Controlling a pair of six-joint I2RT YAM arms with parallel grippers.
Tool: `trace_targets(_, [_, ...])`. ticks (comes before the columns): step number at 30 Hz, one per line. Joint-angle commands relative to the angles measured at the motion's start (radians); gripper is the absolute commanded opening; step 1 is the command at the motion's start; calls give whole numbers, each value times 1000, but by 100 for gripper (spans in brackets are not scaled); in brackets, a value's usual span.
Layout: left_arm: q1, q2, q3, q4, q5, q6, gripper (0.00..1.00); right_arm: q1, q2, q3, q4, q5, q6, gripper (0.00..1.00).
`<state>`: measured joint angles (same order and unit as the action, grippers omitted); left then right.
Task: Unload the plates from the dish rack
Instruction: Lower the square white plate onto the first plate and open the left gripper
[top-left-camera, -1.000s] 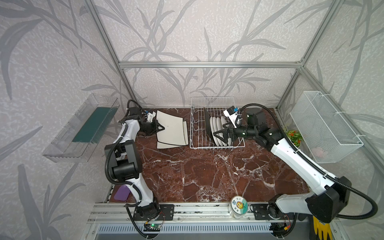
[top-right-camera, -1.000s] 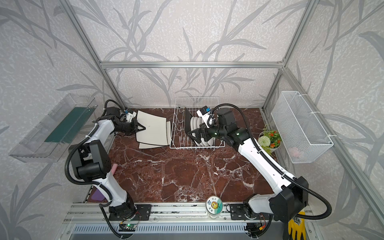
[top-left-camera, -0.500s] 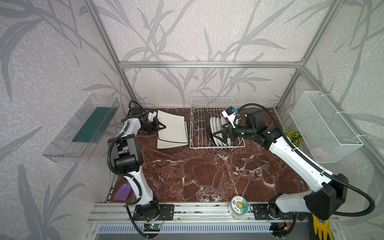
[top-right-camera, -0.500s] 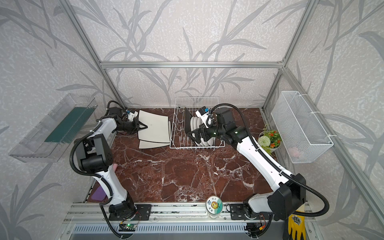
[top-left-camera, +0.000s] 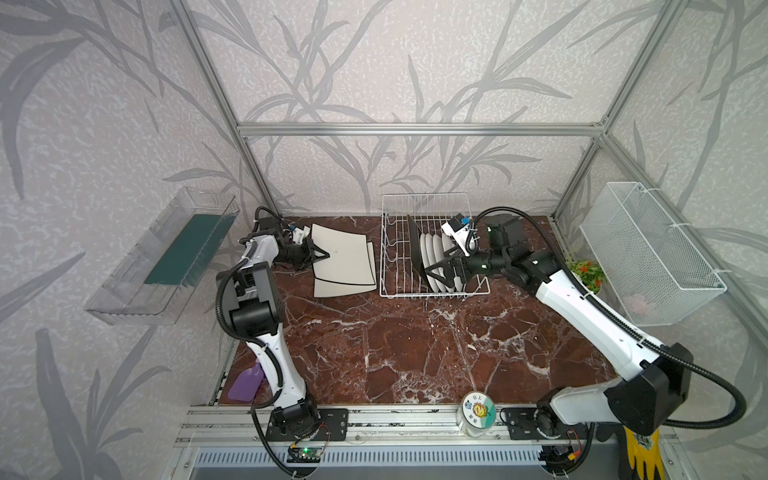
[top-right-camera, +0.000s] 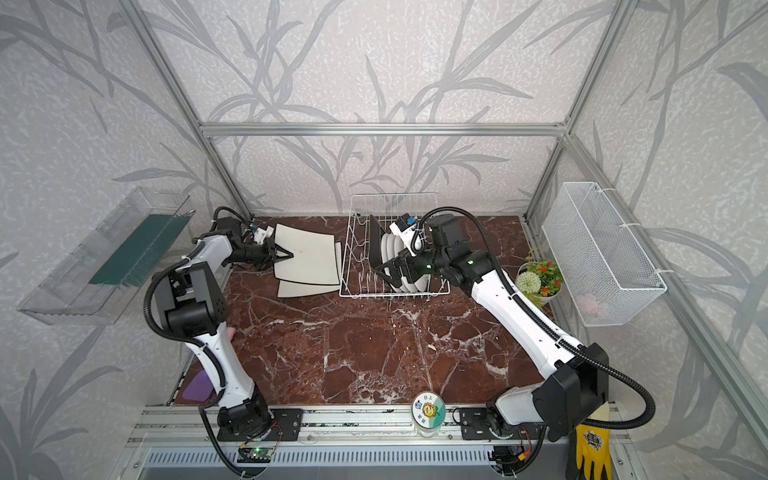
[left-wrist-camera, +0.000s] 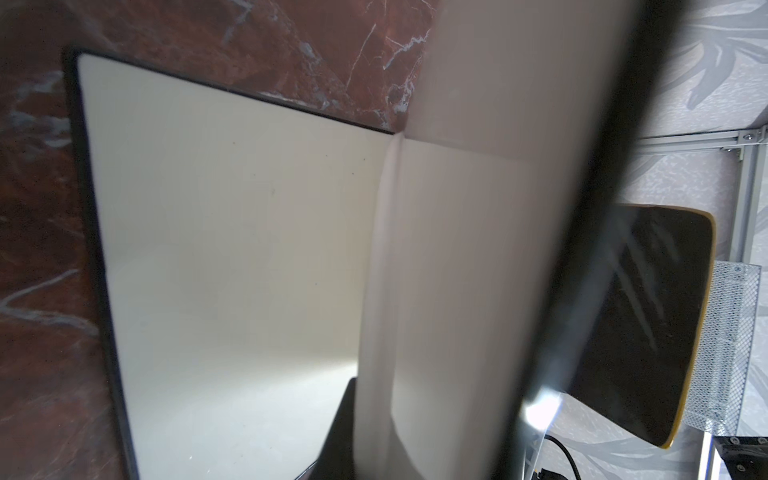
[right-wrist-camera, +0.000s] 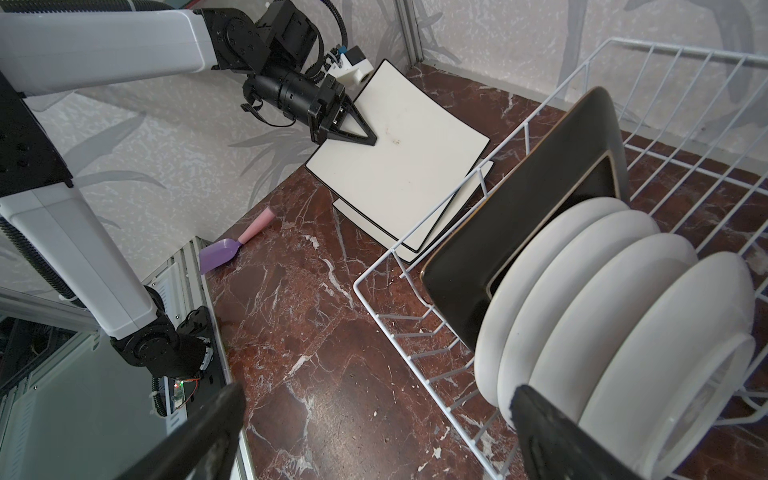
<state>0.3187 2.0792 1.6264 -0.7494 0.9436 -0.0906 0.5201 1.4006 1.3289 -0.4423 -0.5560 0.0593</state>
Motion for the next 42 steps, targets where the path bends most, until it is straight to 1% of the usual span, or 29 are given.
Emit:
trace_targets(1, [6, 4, 58, -29, 81, 23, 0, 4, 4, 32, -24, -4, -17, 99])
trace_targets(7, [7, 48, 121, -127, 35, 42, 0, 6, 7, 33, -25, -5, -16, 99])
trace_targets(11, [8, 62, 130, -138, 13, 41, 0, 6, 9, 33, -26, -5, -13, 99])
trace_targets(19, [11, 89, 154, -184, -36, 44, 7, 7, 12, 36, -29, -7, -16, 99])
trace_targets(25, [14, 104, 163, -202, -57, 46, 15, 6, 8, 37, -31, -5, -17, 99])
trace_targets(28, [18, 114, 164, -199, -58, 46, 21, 7, 5, 35, -26, 10, -14, 99])
trace_targets(42, [25, 140, 164, -209, -113, 39, 43, 8, -6, 26, -24, 11, -7, 99])
